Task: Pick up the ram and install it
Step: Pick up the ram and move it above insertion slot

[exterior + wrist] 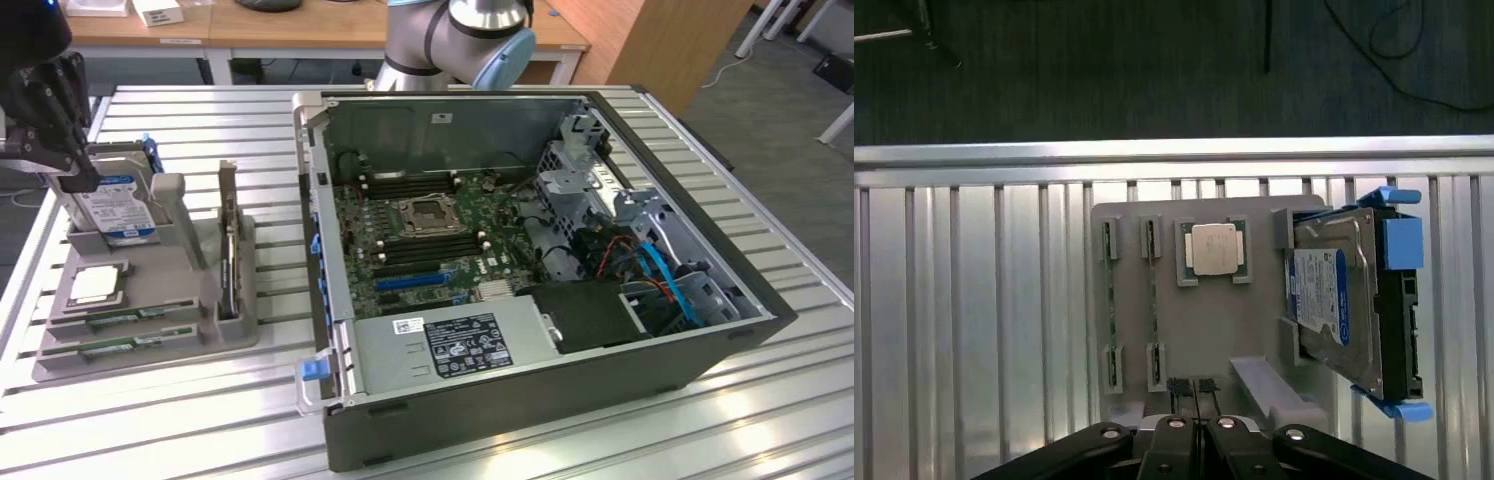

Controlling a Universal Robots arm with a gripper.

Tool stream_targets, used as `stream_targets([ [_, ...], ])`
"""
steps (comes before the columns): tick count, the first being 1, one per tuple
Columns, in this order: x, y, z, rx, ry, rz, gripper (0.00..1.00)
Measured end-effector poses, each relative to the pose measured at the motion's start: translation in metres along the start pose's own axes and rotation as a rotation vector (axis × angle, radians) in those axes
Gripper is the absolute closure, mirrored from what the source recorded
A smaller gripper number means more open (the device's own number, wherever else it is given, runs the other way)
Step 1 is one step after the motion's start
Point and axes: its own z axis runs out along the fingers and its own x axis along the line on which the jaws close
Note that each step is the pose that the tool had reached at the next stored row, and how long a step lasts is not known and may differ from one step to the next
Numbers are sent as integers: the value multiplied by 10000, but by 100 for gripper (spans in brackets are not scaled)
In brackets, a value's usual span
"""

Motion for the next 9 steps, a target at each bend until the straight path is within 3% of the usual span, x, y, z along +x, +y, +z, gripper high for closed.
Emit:
stream_targets([
  [4,0,0,1,-12,21,-571,89],
  [9,0,0,2,-12,24,-584,89],
])
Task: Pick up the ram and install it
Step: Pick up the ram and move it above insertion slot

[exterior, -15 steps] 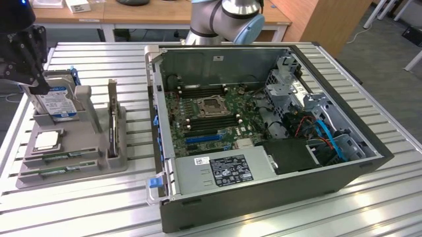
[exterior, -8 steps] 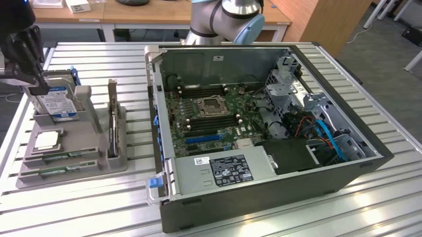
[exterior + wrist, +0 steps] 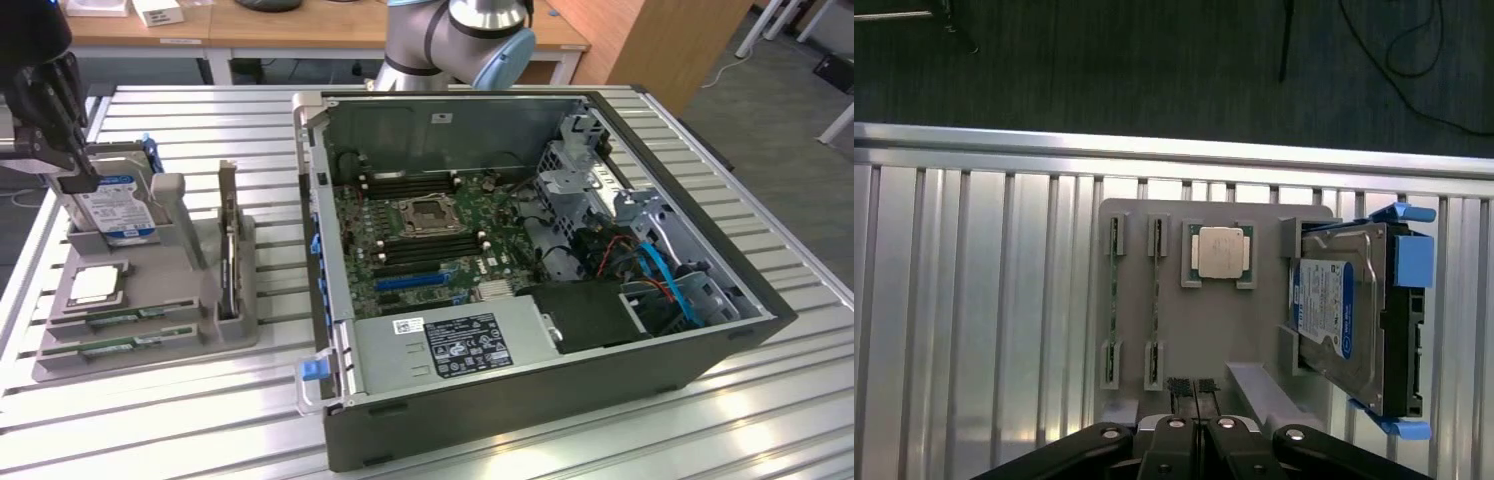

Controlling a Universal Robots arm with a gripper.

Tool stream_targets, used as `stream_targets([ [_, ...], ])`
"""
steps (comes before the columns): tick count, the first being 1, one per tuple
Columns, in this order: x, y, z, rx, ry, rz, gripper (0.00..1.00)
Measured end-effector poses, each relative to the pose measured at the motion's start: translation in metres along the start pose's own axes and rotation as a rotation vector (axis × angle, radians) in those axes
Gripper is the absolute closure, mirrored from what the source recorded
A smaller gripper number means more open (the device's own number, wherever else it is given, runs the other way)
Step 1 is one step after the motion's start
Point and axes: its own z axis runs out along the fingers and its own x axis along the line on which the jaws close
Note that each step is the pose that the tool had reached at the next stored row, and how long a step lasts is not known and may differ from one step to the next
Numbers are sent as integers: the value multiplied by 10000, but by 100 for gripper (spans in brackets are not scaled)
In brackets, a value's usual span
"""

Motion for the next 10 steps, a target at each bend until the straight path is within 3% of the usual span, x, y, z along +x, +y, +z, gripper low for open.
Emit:
stream_targets([
  [10,0,0,0,0,0,1,89],
])
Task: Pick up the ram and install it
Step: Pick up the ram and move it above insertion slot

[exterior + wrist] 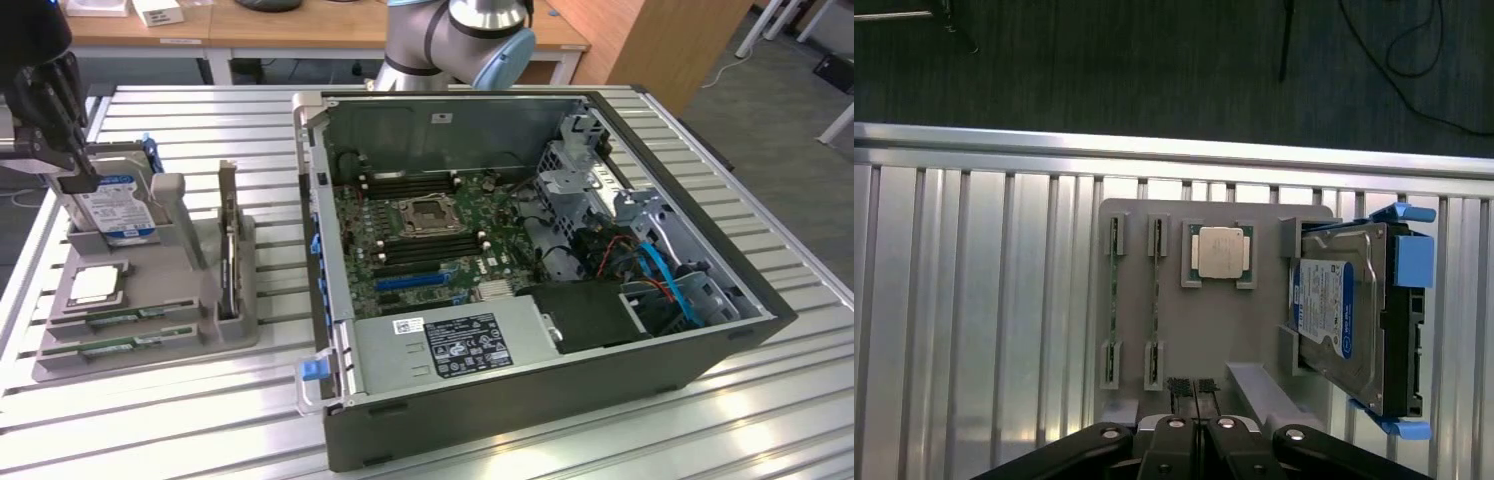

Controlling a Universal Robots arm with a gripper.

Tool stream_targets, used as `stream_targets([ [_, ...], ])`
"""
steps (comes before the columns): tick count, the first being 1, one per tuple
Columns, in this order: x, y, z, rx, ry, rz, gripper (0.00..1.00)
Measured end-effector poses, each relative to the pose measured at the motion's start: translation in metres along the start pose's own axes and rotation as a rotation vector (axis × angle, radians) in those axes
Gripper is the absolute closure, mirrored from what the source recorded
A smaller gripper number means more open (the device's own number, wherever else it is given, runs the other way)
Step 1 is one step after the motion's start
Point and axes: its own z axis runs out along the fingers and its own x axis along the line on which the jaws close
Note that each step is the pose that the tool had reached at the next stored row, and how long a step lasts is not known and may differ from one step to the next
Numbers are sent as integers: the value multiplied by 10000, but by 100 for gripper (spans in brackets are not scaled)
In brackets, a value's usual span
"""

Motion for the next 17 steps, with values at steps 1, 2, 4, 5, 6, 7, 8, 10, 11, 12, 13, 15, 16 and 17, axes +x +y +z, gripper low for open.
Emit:
stream_targets([
  [1,0,0,0,0,0,0,89],
  [2,0,0,0,0,0,0,83],
  [4,0,0,0,0,0,0,77],
  [5,0,0,0,0,0,0,77],
  [6,0,0,0,1,0,0,70],
  [7,0,0,0,0,0,0,70],
  [8,0,0,0,0,0,0,70],
  [10,3,0,0,1,-1,1,70],
  [11,15,1,0,1,-3,1,70],
  [12,36,2,-2,-1,-1,1,70],
  [13,60,2,-1,0,-2,0,70],
  [15,121,3,-2,1,-3,0,70],
  [16,153,4,-3,0,-3,-1,70],
  [17,184,5,-4,0,-2,-1,70],
])
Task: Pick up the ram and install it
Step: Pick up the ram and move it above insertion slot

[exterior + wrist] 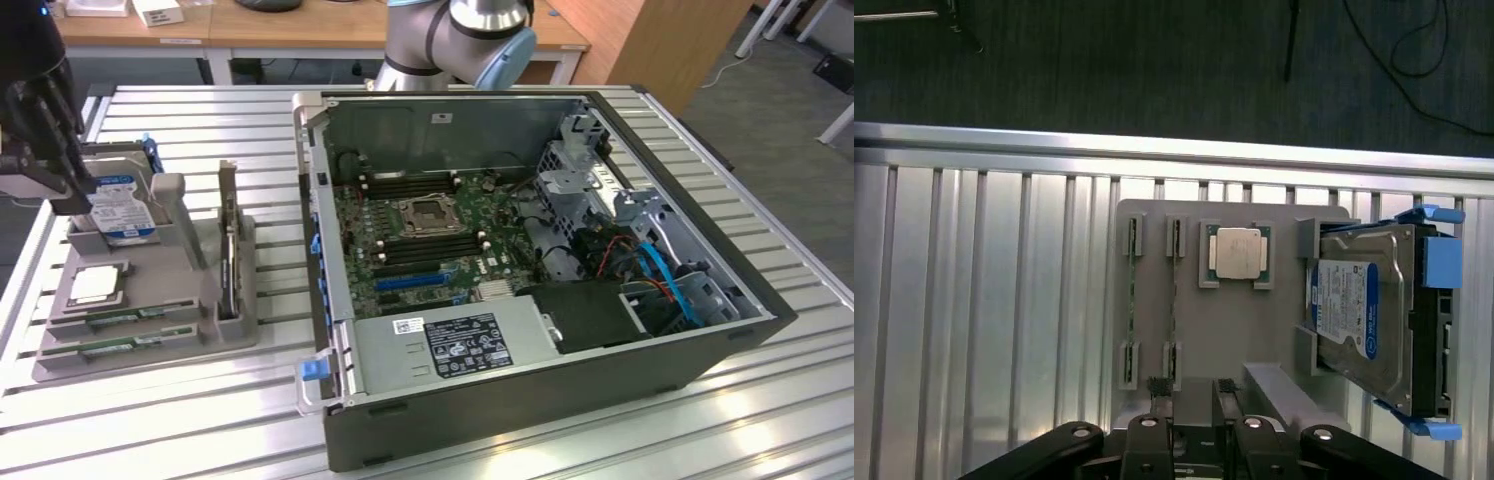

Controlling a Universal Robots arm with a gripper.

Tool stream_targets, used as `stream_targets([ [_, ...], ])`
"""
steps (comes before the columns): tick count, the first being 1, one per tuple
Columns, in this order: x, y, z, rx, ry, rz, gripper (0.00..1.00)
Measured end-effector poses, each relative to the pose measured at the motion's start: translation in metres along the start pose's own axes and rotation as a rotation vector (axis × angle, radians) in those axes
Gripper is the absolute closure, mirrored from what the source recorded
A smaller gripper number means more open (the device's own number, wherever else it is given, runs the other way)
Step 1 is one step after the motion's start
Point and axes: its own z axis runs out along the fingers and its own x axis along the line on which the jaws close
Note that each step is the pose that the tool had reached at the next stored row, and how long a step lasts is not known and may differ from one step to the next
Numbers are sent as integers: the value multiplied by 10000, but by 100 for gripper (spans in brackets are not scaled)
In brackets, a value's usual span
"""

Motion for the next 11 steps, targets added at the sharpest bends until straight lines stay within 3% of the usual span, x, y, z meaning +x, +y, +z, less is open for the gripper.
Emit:
stream_targets([
  [5,128,3,-2,0,0,0,70],
  [11,130,4,10,3,-3,1,70],
])
